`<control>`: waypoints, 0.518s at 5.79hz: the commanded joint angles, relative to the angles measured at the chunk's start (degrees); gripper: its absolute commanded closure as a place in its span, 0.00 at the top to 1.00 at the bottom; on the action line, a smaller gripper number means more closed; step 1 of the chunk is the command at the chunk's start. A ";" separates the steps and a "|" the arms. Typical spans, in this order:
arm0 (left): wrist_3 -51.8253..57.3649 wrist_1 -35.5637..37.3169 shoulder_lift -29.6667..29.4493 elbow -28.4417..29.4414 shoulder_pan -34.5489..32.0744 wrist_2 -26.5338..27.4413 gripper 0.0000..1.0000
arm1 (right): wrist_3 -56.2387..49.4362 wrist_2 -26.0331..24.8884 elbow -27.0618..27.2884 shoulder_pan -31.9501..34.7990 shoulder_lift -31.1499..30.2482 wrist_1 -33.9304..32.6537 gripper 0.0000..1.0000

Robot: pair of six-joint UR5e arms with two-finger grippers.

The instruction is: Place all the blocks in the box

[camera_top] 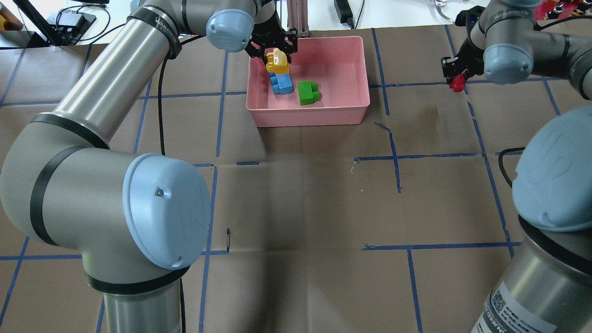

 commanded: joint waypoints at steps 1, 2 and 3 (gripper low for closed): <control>1.00 0.00 1.09 0.72 0.19 2.87 0.99 | -0.17 0.61 -6.42 0.67 -0.40 12.52 0.04; 2.84 -0.44 4.58 0.12 0.20 7.86 1.00 | 0.52 5.40 -6.95 0.85 -2.40 18.46 0.04; 3.64 -6.71 9.49 -1.54 0.89 8.00 1.00 | 2.53 7.97 -7.91 2.41 -4.25 21.04 0.04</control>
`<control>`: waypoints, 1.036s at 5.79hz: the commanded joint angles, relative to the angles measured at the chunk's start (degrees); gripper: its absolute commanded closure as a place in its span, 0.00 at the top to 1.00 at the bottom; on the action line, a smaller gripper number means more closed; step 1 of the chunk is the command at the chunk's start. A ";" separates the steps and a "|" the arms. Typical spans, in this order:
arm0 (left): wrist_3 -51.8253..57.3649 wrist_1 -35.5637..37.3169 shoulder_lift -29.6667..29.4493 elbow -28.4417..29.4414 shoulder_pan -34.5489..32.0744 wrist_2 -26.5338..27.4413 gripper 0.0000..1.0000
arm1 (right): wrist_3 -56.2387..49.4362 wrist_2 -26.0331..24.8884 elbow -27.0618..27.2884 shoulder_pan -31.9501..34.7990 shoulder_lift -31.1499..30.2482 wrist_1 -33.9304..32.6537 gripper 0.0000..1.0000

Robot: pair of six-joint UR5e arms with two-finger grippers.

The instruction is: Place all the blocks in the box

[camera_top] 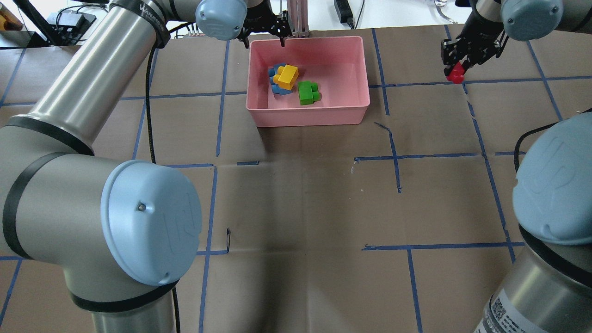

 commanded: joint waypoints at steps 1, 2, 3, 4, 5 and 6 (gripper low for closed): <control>5.18 -10.73 9.39 -3.92 2.74 1.12 1.00 | 7.88 4.71 -1.54 4.20 -1.73 3.32 0.04; 8.62 -13.05 15.79 -8.56 5.02 0.95 1.00 | 17.78 6.39 -2.85 8.75 -1.64 3.23 0.04; 9.35 -13.25 21.78 -14.78 6.18 0.68 1.00 | 27.88 12.06 -3.47 12.37 -1.03 2.54 0.05; 11.36 -13.95 27.67 -20.85 7.40 0.68 0.99 | 38.08 16.99 -3.57 15.53 0.19 -0.95 0.06; 16.25 -14.30 32.07 -24.83 11.51 -3.06 0.99 | 44.10 17.04 -3.57 17.91 2.47 -8.29 0.06; 18.04 -14.48 36.12 -29.65 13.64 -5.36 0.99 | 45.90 17.04 -3.66 19.07 4.14 -11.41 0.06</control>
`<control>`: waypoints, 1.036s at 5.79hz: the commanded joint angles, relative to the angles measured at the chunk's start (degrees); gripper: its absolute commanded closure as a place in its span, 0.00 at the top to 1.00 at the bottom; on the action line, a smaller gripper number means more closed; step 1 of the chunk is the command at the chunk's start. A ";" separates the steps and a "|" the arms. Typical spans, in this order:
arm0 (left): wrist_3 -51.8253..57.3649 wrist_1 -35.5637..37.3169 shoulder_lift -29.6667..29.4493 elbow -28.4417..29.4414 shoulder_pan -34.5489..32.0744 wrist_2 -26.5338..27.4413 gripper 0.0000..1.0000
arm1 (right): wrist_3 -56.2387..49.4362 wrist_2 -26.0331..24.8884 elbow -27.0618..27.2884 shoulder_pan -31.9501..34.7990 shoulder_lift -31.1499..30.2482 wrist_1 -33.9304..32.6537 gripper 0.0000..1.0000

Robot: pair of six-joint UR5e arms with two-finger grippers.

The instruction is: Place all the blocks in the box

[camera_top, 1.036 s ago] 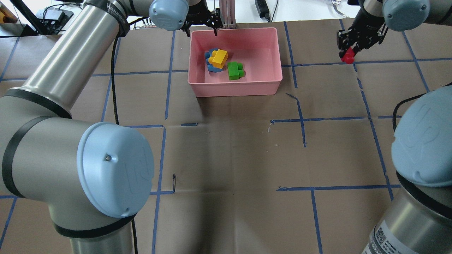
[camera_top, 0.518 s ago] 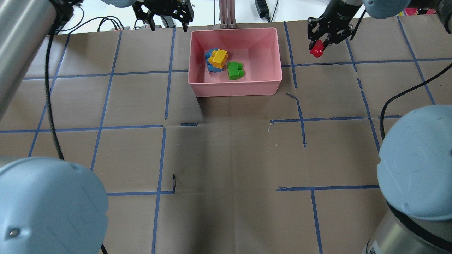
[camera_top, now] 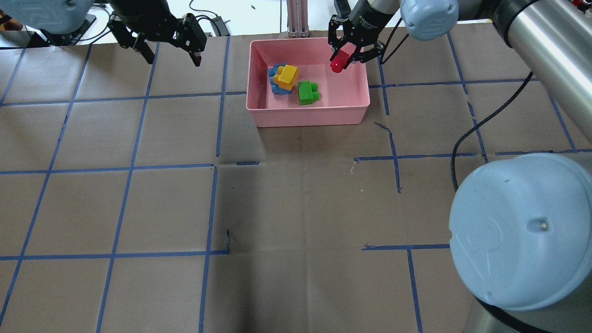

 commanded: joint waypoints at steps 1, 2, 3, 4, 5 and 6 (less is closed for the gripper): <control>1.65 0.71 7.66 -9.28 2.29 -2.17 0.99 | 4.09 0.26 -0.07 1.77 1.72 -3.90 0.11; 1.64 0.72 10.04 -10.54 2.20 -1.65 1.00 | 4.01 -0.87 -0.42 1.78 1.81 -6.86 0.75; -0.01 -0.06 9.54 -9.08 2.11 -0.95 1.00 | 3.93 -2.97 -0.51 1.78 1.46 -7.50 1.00; -3.07 0.02 9.19 -8.89 1.93 2.19 1.00 | 3.58 -3.42 -0.51 1.78 1.46 -7.68 1.00; -3.10 0.02 9.01 -8.89 1.93 2.40 1.00 | 3.31 -6.21 -0.33 1.78 1.03 -7.60 1.00; -3.10 0.11 9.01 -8.89 1.93 2.14 1.00 | 3.05 -8.24 -0.42 1.69 0.76 -7.25 1.00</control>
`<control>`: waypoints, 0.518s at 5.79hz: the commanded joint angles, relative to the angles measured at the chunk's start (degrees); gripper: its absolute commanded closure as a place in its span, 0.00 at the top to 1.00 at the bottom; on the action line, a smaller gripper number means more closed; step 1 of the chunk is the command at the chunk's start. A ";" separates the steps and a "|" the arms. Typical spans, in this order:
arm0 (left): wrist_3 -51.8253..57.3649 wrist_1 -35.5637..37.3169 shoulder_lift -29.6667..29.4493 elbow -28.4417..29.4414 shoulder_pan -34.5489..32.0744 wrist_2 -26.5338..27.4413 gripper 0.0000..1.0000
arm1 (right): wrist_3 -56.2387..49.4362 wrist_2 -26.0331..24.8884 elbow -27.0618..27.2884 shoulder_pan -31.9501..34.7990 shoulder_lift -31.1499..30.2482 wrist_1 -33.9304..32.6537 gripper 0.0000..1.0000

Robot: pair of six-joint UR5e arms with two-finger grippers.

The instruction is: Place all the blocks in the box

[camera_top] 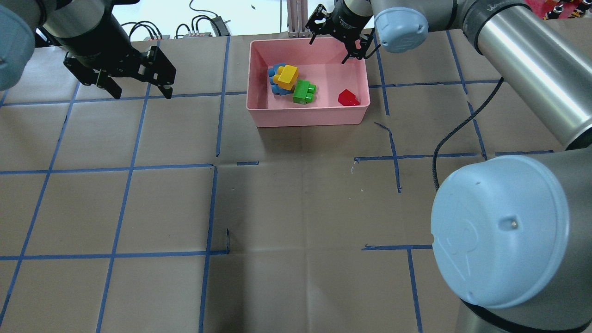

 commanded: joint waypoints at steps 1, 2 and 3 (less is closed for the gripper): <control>-0.36 0.06 -0.06 -0.05 -0.02 -0.30 1.00 | -1.48 -4.06 0.86 -0.24 -3.33 0.41 1.00; -0.45 0.06 0.03 -0.23 -0.37 -0.30 1.00 | -12.89 -10.95 1.82 -0.42 -7.11 3.02 1.00; -0.63 0.23 0.38 -0.23 -1.94 0.39 1.00 | -23.53 -13.28 2.01 -0.42 -10.36 12.62 1.00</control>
